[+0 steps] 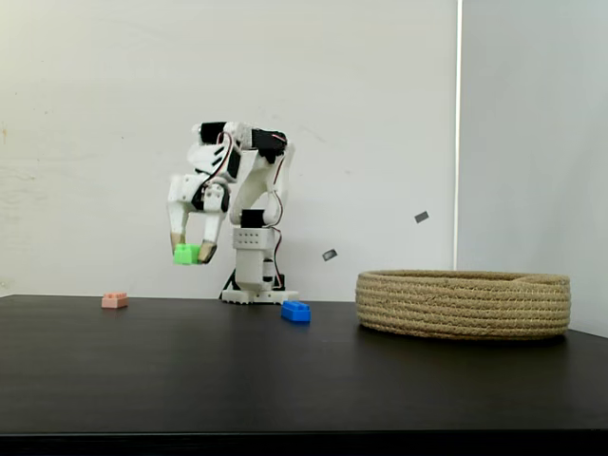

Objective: Place the lego blocks in the tray

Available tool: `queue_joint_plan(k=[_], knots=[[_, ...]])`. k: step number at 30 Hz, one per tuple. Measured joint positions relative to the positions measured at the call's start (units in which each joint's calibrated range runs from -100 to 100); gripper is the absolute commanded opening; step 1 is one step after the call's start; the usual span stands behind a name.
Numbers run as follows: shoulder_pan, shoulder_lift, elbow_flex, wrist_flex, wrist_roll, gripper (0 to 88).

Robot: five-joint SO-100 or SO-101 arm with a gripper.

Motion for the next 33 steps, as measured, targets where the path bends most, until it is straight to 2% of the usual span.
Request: queue_joint_plan(k=[5,11,16,24,26,28,33], knots=[[-12.3,0.7,-15.7,8.9,-4.0,0.0],[-29.2,7.1,-27.2,10.2,-8.3,0.0],[-40.8,13.2,-31.4,5.4,-9.3,0.0],[-51.8,23.9,-34.1,-4.3,-10.0,0.6],[-53.1,26.8,-35.0,-5.1,-11.1,17.8],[-54.0,29.3,-36.4,-5.2,-12.3,31.2],[-55.0,31.9,-40.1,-3.4,-13.5,36.9]])
